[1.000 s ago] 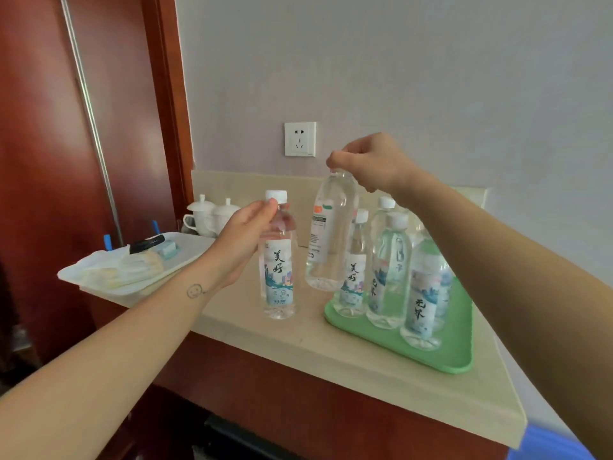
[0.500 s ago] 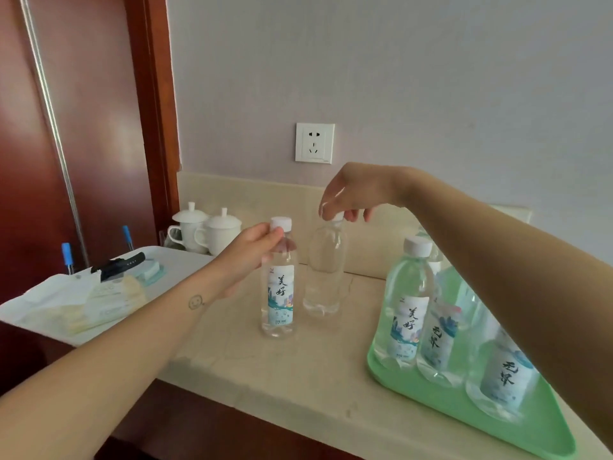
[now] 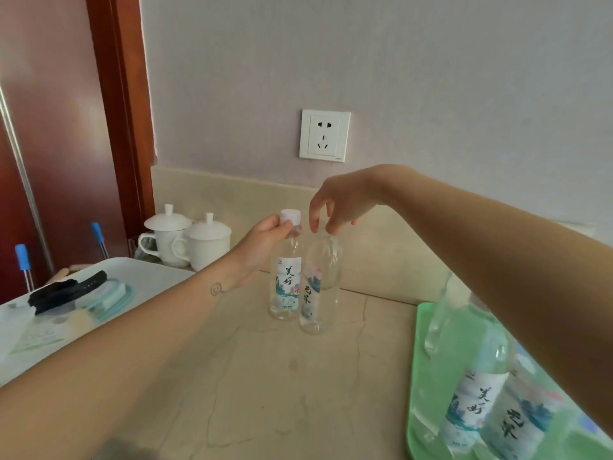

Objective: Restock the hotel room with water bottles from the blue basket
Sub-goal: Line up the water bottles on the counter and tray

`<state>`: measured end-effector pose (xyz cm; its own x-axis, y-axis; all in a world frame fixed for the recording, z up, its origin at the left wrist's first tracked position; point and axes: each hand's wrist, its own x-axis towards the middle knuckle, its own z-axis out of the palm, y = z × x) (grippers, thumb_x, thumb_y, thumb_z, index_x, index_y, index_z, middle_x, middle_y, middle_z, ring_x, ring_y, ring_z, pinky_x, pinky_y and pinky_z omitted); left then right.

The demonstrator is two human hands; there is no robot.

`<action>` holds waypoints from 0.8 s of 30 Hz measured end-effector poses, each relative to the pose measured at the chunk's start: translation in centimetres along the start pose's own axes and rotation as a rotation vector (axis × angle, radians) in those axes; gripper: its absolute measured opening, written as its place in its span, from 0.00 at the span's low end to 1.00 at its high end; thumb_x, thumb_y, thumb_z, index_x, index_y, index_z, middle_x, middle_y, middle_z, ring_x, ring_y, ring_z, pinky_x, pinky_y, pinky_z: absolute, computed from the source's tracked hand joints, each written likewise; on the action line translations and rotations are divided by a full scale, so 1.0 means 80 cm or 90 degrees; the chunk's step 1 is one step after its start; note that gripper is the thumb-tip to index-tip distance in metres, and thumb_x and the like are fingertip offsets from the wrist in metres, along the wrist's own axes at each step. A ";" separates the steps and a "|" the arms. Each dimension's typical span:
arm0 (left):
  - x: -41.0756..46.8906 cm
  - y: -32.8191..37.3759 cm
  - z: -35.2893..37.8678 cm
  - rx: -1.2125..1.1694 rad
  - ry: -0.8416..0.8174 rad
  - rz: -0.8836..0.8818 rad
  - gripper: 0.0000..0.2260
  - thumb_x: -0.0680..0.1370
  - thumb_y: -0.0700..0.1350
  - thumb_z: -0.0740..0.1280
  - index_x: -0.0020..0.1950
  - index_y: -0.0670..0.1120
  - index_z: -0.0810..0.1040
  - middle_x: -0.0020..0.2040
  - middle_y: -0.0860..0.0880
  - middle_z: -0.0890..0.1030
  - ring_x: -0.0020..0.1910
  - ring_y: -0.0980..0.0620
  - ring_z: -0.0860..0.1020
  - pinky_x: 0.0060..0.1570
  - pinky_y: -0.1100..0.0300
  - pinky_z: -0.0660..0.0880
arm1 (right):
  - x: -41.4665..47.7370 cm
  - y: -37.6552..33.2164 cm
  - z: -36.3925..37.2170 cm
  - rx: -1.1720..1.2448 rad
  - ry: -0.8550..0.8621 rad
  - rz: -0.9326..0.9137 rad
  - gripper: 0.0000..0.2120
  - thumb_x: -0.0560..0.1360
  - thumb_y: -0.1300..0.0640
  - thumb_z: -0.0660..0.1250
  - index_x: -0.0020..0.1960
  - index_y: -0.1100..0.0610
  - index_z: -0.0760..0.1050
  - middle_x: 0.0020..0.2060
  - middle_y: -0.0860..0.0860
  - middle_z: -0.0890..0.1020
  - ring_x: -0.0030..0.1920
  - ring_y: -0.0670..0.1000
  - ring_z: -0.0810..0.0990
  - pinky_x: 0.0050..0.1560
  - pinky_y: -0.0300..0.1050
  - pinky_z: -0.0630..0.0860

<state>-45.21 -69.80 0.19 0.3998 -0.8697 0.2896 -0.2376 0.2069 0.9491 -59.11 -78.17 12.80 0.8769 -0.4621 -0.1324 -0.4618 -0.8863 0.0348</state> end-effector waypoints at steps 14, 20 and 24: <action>0.104 -0.017 -0.017 0.202 -0.125 0.059 0.11 0.79 0.46 0.67 0.58 0.42 0.77 0.50 0.49 0.80 0.48 0.54 0.78 0.50 0.58 0.73 | 0.036 0.018 0.002 0.139 -0.036 0.196 0.23 0.70 0.53 0.77 0.63 0.55 0.74 0.45 0.56 0.83 0.42 0.54 0.86 0.43 0.48 0.84; 0.111 0.011 -0.050 0.409 -0.109 0.175 0.15 0.69 0.53 0.77 0.51 0.51 0.78 0.45 0.56 0.80 0.43 0.60 0.78 0.40 0.65 0.70 | 0.043 0.009 0.002 0.166 0.005 0.207 0.27 0.71 0.56 0.77 0.67 0.57 0.73 0.41 0.58 0.84 0.36 0.52 0.86 0.32 0.43 0.82; 0.112 0.014 -0.062 0.406 -0.086 0.158 0.16 0.68 0.52 0.79 0.50 0.48 0.79 0.45 0.52 0.81 0.46 0.50 0.80 0.46 0.52 0.76 | 0.061 0.003 0.015 0.181 0.085 0.180 0.19 0.73 0.59 0.75 0.62 0.53 0.76 0.54 0.58 0.81 0.38 0.50 0.84 0.33 0.40 0.82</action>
<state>-37.49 -75.10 4.46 0.1628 -0.8874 0.4314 -0.7977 0.1389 0.5869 -55.09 -80.63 11.01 0.7116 -0.7020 -0.0262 -0.6884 -0.6894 -0.2254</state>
